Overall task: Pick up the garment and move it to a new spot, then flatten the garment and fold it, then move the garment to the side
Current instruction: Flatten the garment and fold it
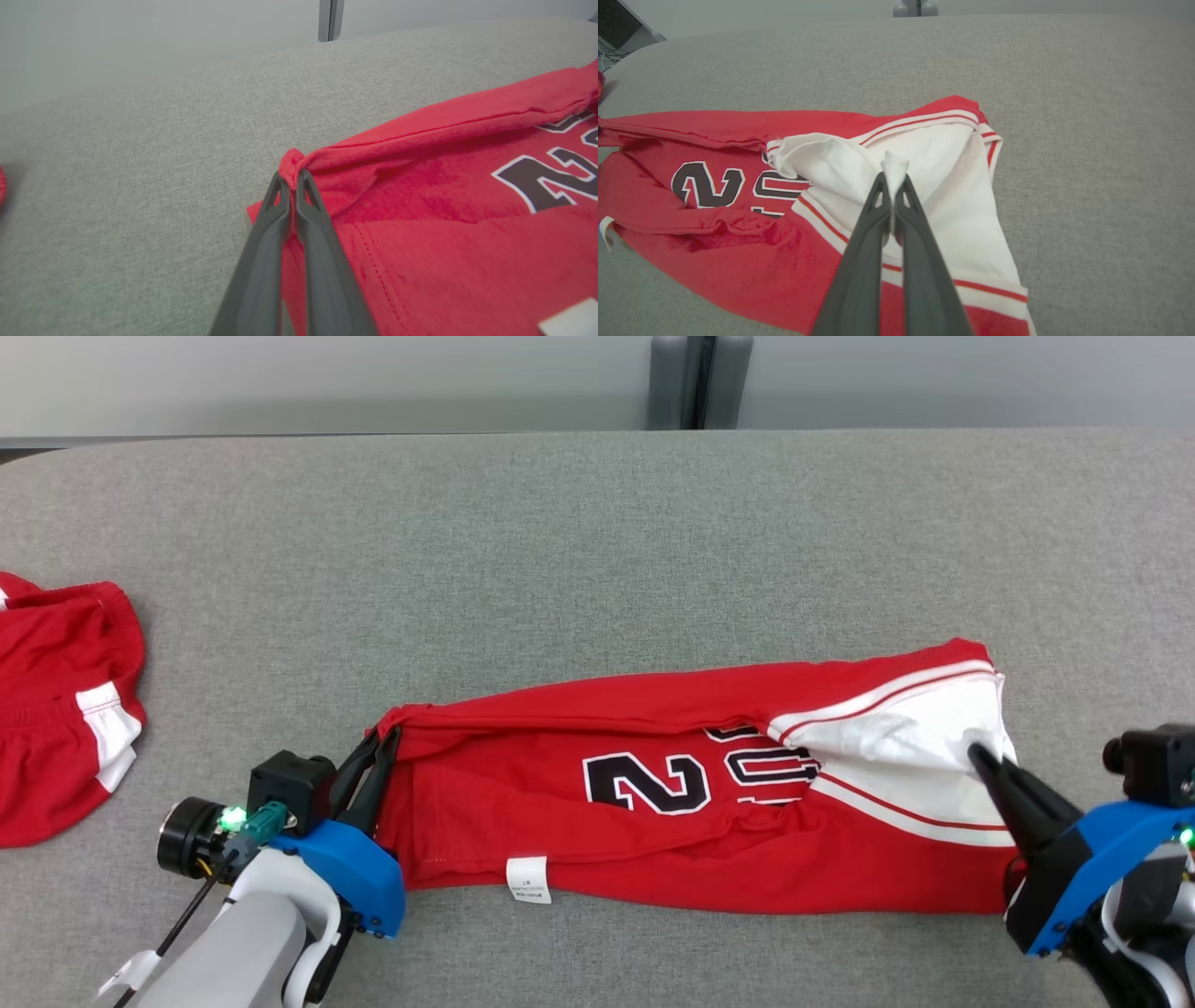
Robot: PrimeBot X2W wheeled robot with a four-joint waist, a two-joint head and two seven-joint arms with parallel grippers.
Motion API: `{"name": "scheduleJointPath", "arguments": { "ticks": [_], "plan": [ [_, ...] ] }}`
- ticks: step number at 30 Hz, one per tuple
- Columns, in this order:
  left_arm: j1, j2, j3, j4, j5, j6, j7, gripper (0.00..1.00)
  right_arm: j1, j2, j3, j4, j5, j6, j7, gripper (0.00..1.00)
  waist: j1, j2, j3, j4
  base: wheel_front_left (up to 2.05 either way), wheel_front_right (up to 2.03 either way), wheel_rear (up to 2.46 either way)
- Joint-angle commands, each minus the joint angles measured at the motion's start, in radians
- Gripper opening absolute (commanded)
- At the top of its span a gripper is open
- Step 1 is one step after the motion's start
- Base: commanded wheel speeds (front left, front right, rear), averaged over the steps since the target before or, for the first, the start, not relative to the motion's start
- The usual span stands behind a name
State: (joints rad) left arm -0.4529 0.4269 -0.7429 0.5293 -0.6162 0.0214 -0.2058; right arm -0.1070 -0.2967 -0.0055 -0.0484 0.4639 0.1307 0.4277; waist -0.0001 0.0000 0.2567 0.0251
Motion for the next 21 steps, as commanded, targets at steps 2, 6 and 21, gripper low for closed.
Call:
{"name": "scheduleJointPath", "arguments": {
  "ticks": [2, 6, 21],
  "plan": [
    [0.012, -0.01, -0.002, 0.013, -0.005, 0.004, -0.011, 0.85, 0.048, 0.027, -0.015, -0.019, -0.018, 0.0, 0.01, 0.0, 0.0001, 0.0, -0.008, 0.002, 0.0, 0.0, 0.0],
    [0.021, -0.027, 0.006, 0.028, -0.016, 0.005, -0.026, 1.0, 0.105, 0.068, -0.044, -0.022, -0.034, 0.0, 0.031, 0.45, 0.0001, 0.0, -0.021, 0.007, 0.0, 0.0, 0.0],
    [0.162, -0.109, 0.246, -0.107, -0.069, 0.036, -0.06, 1.0, 0.177, 0.165, -0.128, -0.069, -0.092, 0.0, 0.013, 1.0, 0.0001, 0.0, -0.085, 0.009, 0.0, 0.0, 0.0]
  ]
}}
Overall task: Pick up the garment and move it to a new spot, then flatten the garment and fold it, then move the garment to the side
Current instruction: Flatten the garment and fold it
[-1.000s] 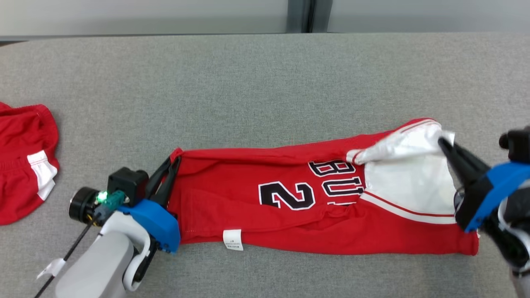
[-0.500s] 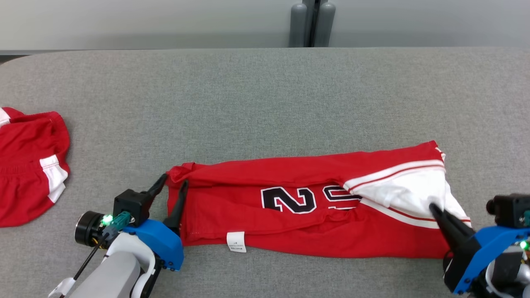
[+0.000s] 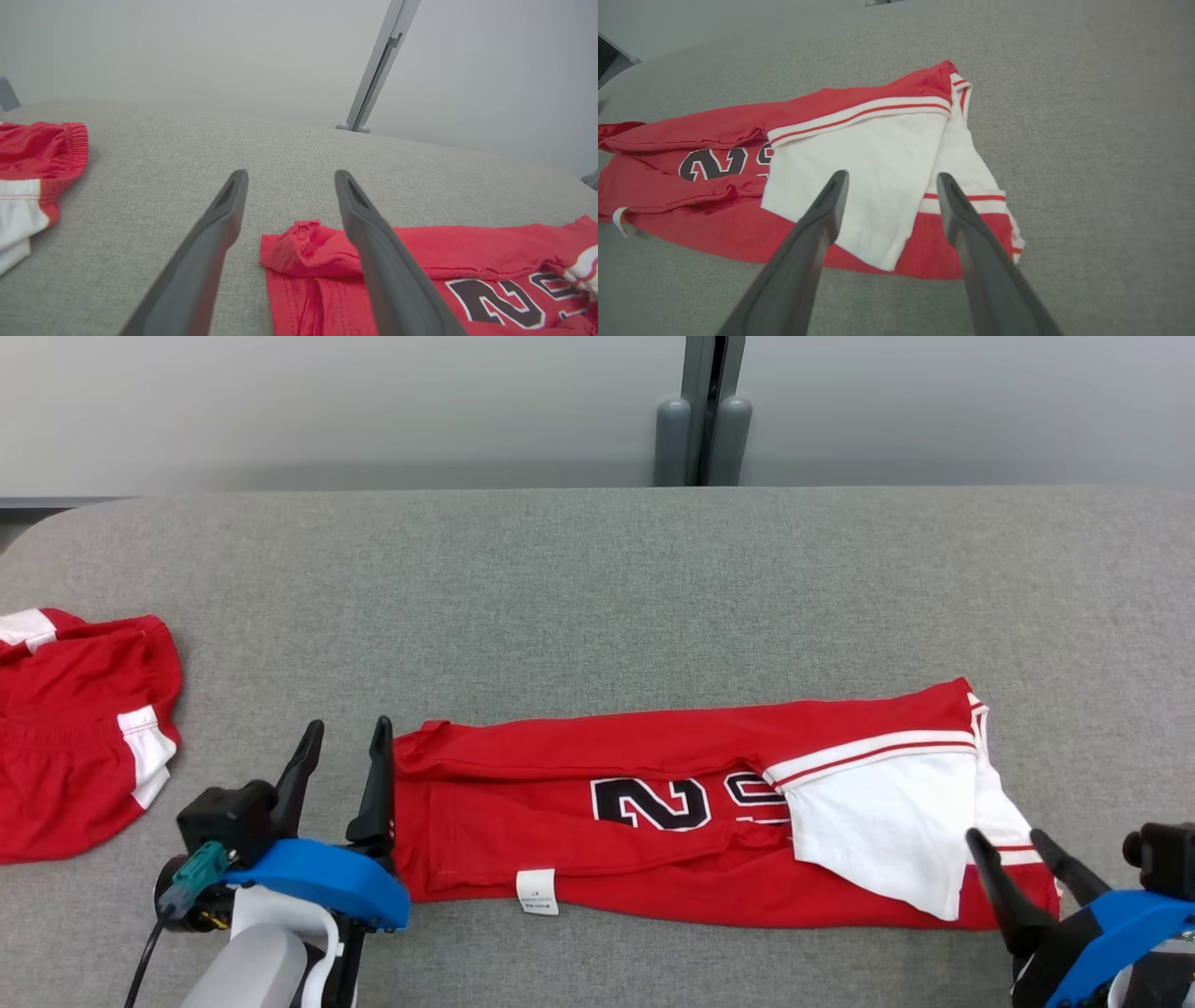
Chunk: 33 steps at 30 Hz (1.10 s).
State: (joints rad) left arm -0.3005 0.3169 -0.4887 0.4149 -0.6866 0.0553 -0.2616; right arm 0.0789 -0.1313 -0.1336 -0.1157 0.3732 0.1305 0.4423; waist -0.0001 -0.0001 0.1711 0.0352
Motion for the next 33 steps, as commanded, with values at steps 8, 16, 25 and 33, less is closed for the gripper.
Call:
{"name": "scheduleJointPath", "arguments": {
  "ticks": [8, 16, 25, 33],
  "plan": [
    [0.094, -0.045, 0.167, -0.089, 0.103, -0.003, -0.004, 1.0, -0.111, 0.049, -0.073, 0.096, -0.086, 0.0, -0.021, 1.0, 0.0001, 0.0001, -0.025, 0.01, 0.0, 0.0, 0.0],
    [0.151, -0.042, 0.242, -0.081, 0.202, -0.001, -0.004, 1.0, -0.236, 0.075, -0.119, 0.28, -0.168, 0.0, -0.036, 1.0, 0.0001, 0.0001, -0.038, 0.012, 0.0, 0.0, 0.0],
    [0.138, -0.047, 0.282, -0.073, 0.242, -0.028, -0.004, 1.0, -0.357, 0.078, -0.179, 0.497, -0.237, 0.0, -0.047, 1.0, 0.0001, 0.0001, -0.016, 0.031, 0.0, 0.0, 0.0],
    [0.126, -0.06, 0.307, -0.069, 0.258, -0.044, -0.004, 1.0, -0.437, 0.079, -0.221, 0.605, -0.275, 0.0, -0.05, 1.0, 0.0001, 0.0001, 0.016, 0.049, 0.0, 0.0, 0.0]
  ]
}}
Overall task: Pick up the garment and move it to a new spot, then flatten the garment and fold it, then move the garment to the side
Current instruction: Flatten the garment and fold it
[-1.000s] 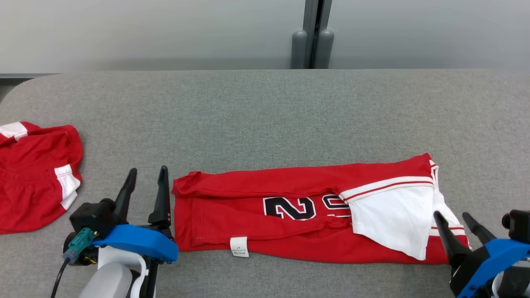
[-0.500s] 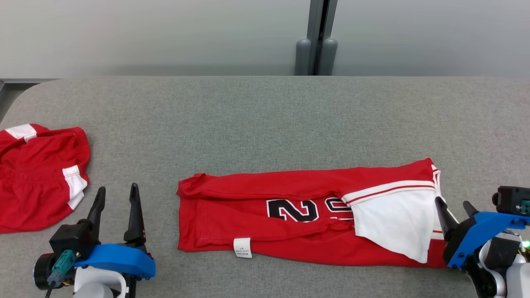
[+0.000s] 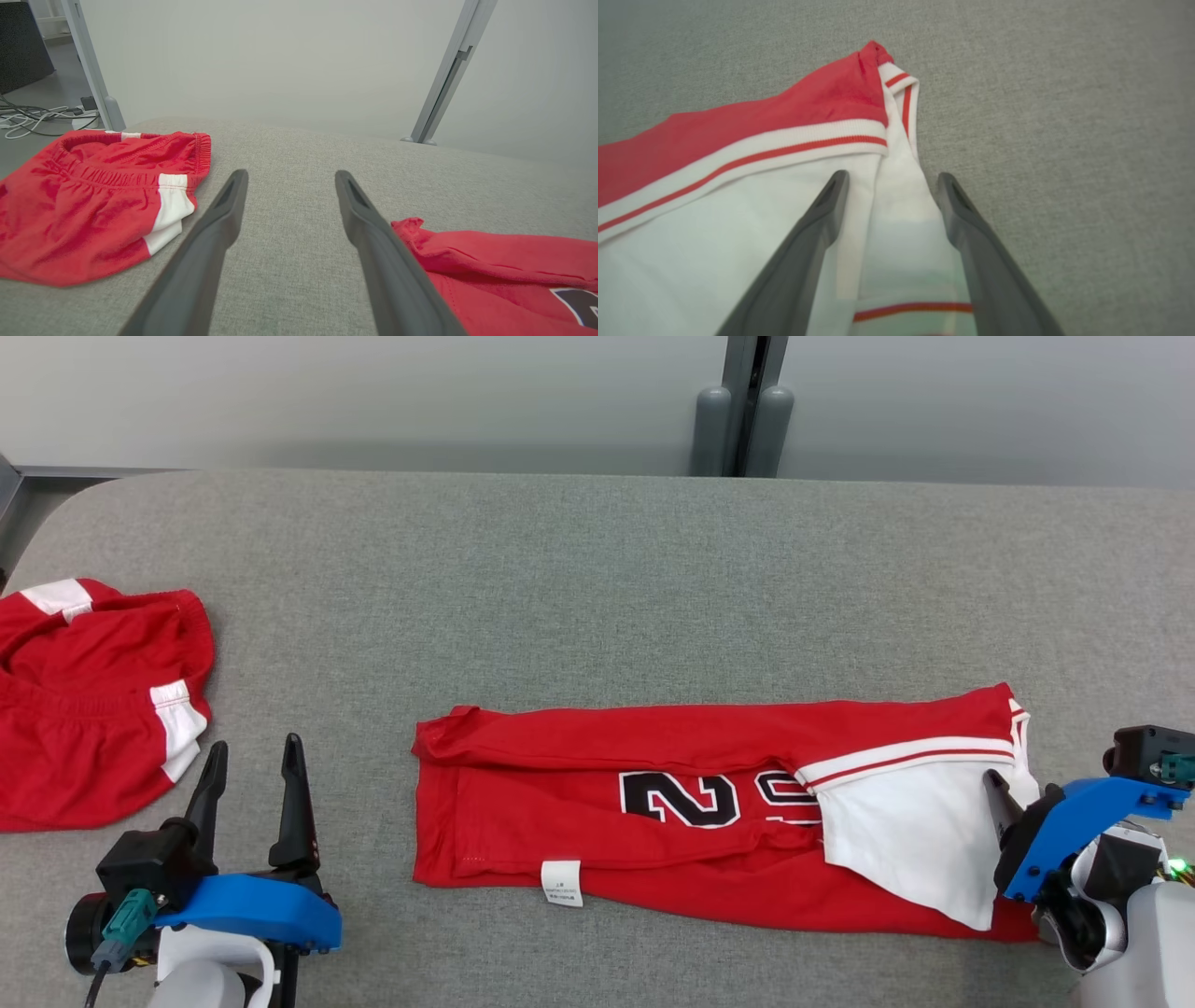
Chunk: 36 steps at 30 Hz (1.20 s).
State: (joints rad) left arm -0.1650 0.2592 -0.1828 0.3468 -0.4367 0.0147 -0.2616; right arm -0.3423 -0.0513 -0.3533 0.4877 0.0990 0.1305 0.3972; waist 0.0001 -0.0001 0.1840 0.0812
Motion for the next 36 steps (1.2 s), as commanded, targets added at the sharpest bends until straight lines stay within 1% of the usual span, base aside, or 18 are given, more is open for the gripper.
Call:
{"name": "scheduleJointPath", "arguments": {
  "ticks": [1, 5, 11, 13, 14, 15, 22, 25, 30, 36],
  "plan": [
    [-0.011, -0.003, 0.004, -0.002, 0.01, -0.005, -0.004, 1.0, -0.023, -0.001, -0.002, 0.012, -0.003, 0.0, -0.007, 1.0, -0.0001, 0.0001, 0.007, 0.005, 0.0, 0.0, 0.0],
    [-0.015, -0.011, 0.01, -0.004, 0.017, -0.01, -0.004, 1.0, -0.036, 0.0, -0.011, 0.058, -0.043, 0.0, 0.012, 1.0, -0.0001, 0.0001, 0.016, 0.011, 0.0, 0.0, 0.0],
    [-0.02, -0.022, 0.012, -0.004, 0.027, -0.017, -0.004, 1.0, -0.017, 0.008, 0.015, 0.134, -0.036, 0.0, 0.088, 1.0, -0.0001, 0.0001, 0.019, 0.016, 0.0, 0.0, 0.0],
    [-0.021, -0.024, 0.013, -0.001, 0.03, -0.024, -0.004, 1.0, -0.008, 0.014, 0.041, 0.151, -0.021, 0.002, 0.114, 1.0, -0.0001, 0.0001, 0.019, 0.016, 0.0, 0.0, 0.0],
    [-0.022, -0.024, 0.015, 0.0, 0.03, -0.024, -0.004, 1.0, -0.006, 0.017, 0.056, 0.154, -0.011, 0.002, 0.12, 0.26, -0.0001, 0.0001, 0.019, 0.014, 0.0, 0.0, 0.0],
    [-0.022, -0.023, 0.016, 0.002, 0.031, -0.025, -0.004, 1.0, -0.005, 0.019, 0.066, 0.153, -0.001, 0.003, 0.12, 0.0, -0.0001, 0.0001, 0.019, 0.012, 0.0, 0.0, 0.0],
    [-0.018, -0.025, 0.025, 0.006, 0.036, -0.026, -0.005, 1.0, -0.02, 0.008, 0.059, 0.112, 0.03, 0.001, 0.087, 0.0, -0.0001, 0.0001, 0.014, -0.004, 0.0, 0.0, 0.0],
    [-0.014, -0.027, 0.022, 0.007, 0.039, -0.027, -0.005, 1.0, -0.017, -0.004, 0.038, 0.085, 0.032, 0.0, 0.065, 0.0, -0.0001, 0.0001, 0.009, -0.01, 0.0, 0.0, 0.0],
    [-0.009, -0.028, 0.014, 0.006, 0.042, -0.03, -0.005, 1.0, 0.007, -0.04, -0.046, 0.002, 0.014, 0.0, 0.038, 0.0, -0.0001, 0.0001, 0.001, -0.012, 0.0, 0.0, 0.0],
    [-0.002, -0.019, 0.014, 0.003, 0.041, -0.025, -0.005, 1.0, 0.043, -0.089, -0.155, -0.137, -0.043, 0.0, 0.064, 0.0, -0.0001, 0.0001, -0.004, -0.021, 0.0, 0.0, 0.0]
  ]
}}
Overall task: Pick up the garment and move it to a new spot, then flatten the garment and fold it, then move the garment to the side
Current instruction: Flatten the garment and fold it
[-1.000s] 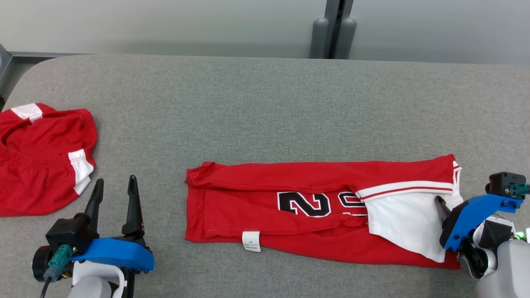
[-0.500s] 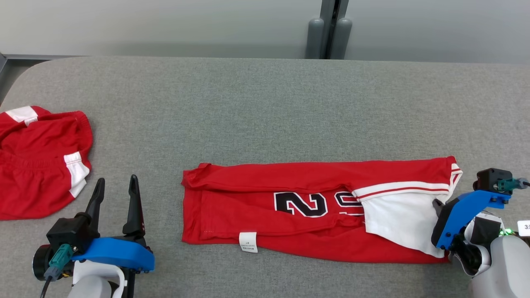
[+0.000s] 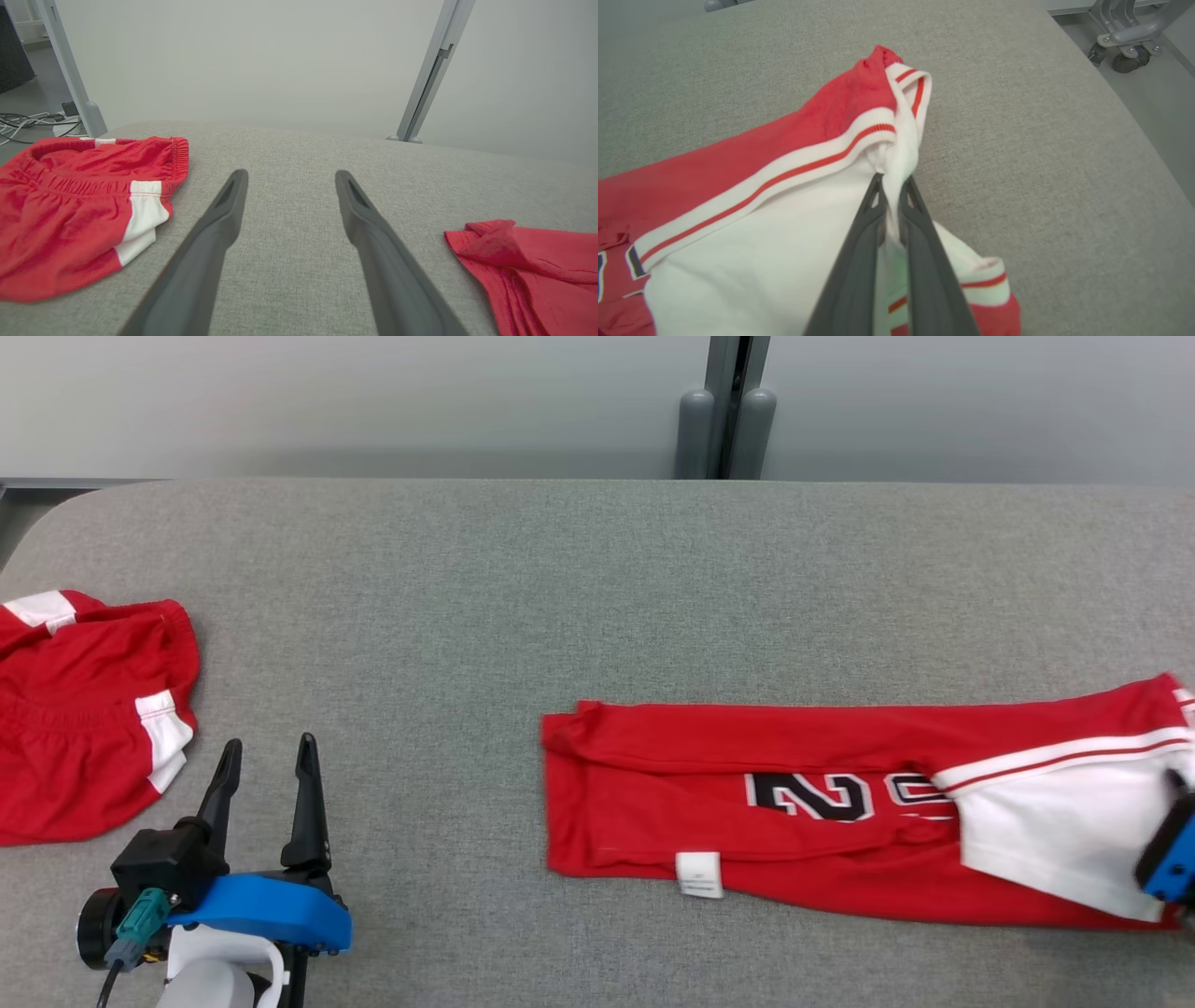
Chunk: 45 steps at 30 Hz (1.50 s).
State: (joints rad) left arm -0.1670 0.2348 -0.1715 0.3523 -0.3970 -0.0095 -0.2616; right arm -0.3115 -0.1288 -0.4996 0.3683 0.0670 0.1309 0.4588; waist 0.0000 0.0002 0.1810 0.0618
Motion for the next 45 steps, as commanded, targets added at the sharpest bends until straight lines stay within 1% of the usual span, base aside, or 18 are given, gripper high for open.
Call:
{"name": "scheduleJointPath", "arguments": {
  "ticks": [1, 2, 5, 9, 11, 15, 18, 22, 28, 30, 36, 37, 38, 41, 43, 45],
  "plan": [
    [0.0, 0.005, 0.002, -0.002, 0.0, 0.0, -0.005, 1.0, 0.018, -0.018, -0.022, -0.042, -0.019, 0.0, 0.012, 0.0, 0.0, -0.0002, -0.002, -0.003, 0.0, 0.0, 0.0],
    [0.0, 0.005, 0.002, -0.002, 0.0, 0.0, -0.005, 1.0, 0.018, -0.018, -0.022, -0.042, -0.019, 0.0, 0.012, 0.0, 0.0, -0.0002, -0.002, -0.003, 0.0, 0.0, 0.0],
    [0.0, 0.003, -0.003, 0.0, -0.003, 0.001, -0.005, 1.0, 0.037, -0.017, -0.027, -0.122, -0.041, 0.0, 0.044, 0.0, 0.0, -0.0002, -0.007, -0.006, 0.0, 0.0, 0.0],
    [0.001, 0.002, -0.009, 0.005, -0.006, -0.002, -0.005, 1.0, 0.069, 0.017, 0.044, -0.231, -0.024, 0.0, 0.098, 0.0, 0.0, -0.0002, -0.018, -0.008, 0.0, 0.0, 0.0],
    [0.001, 0.002, -0.011, 0.008, -0.008, -0.002, -0.005, 1.0, 0.086, 0.036, 0.103, -0.284, 0.001, 0.0, 0.124, 0.0, 0.0, -0.0002, -0.021, -0.008, 0.0, 0.0, 0.0],
    [-0.007, 0.004, -0.017, 0.01, -0.01, -0.004, -0.003, 1.0, 0.117, 0.059, 0.266, -0.377, 0.03, 0.0, 0.159, 0.0, 0.0, -0.0002, -0.024, -0.002, 0.0, 0.0, 0.0],
    [-0.012, 0.006, -0.018, 0.009, -0.012, -0.005, -0.003, 1.0, 0.113, 0.068, 0.393, -0.402, 0.054, 0.0, 0.171, 0.0, 0.0, -0.0002, -0.022, 0.003, 0.0, 0.0, 0.0],
    [-0.019, 0.005, -0.021, 0.009, -0.014, -0.003, -0.003, 1.0, 0.059, 0.076, 0.546, -0.352, 0.087, 0.0, 0.152, 0.0, 0.0, -0.0002, -0.016, 0.009, 0.0, 0.0, 0.0],
    [-0.035, -0.006, -0.039, 0.02, -0.012, -0.01, -0.002, 1.0, -0.043, 0.077, 0.744, -0.19, 0.185, 0.0, 0.092, 0.0, 0.0, -0.0002, -0.01, 0.036, 0.0, 0.0, 0.0],
    [-0.043, -0.007, -0.047, 0.025, -0.013, -0.017, -0.002, 1.0, -0.075, 0.077, 0.788, -0.135, 0.204, 0.0, 0.073, 0.0, 0.0, -0.0002, -0.01, 0.048, 0.0, 0.0, 0.0],
    [-0.06, -0.012, -0.058, 0.043, -0.009, -0.026, -0.003, 1.0, -0.146, 0.077, 0.857, 0.005, 0.235, 0.0, 0.006, 0.0, 0.0, -0.0002, -0.008, 0.078, 0.0, 0.0, 0.0],
    [-0.062, -0.013, -0.06, 0.046, -0.01, -0.027, -0.003, 1.0, -0.154, 0.077, 0.868, 0.026, 0.24, 0.0, -0.002, 0.67, 0.0, -0.0002, -0.009, 0.08, 0.0, 0.0, 0.0],
    [-0.064, -0.014, -0.06, 0.049, -0.01, -0.026, -0.003, 1.0, -0.163, 0.077, 0.874, 0.039, 0.248, 0.0, -0.015, 1.0, 0.0, -0.0002, -0.01, 0.082, 0.0, 0.0, 0.0],
    [-0.059, -0.015, -0.059, 0.054, -0.014, -0.027, -0.003, 1.0, -0.177, 0.077, 0.893, 0.062, 0.282, 0.0, -0.047, 1.0, 0.0, -0.0002, -0.015, 0.084, 0.0, 0.0, 0.0],
    [-0.051, -0.015, -0.057, 0.057, -0.015, -0.026, -0.003, 1.0, -0.175, 0.077, 0.901, 0.044, 0.356, 0.0, -0.073, 1.0, 0.0, -0.0002, -0.021, 0.082, 0.0, 0.0, 0.0],
    [-0.04, -0.013, -0.054, 0.059, -0.017, -0.025, -0.004, 1.0, -0.172, 0.077, 0.904, -0.001, 0.448, 0.0, -0.116, 1.0, 0.0, -0.0002, -0.03, 0.077, 0.0, 0.0, 0.0]
  ]
}}
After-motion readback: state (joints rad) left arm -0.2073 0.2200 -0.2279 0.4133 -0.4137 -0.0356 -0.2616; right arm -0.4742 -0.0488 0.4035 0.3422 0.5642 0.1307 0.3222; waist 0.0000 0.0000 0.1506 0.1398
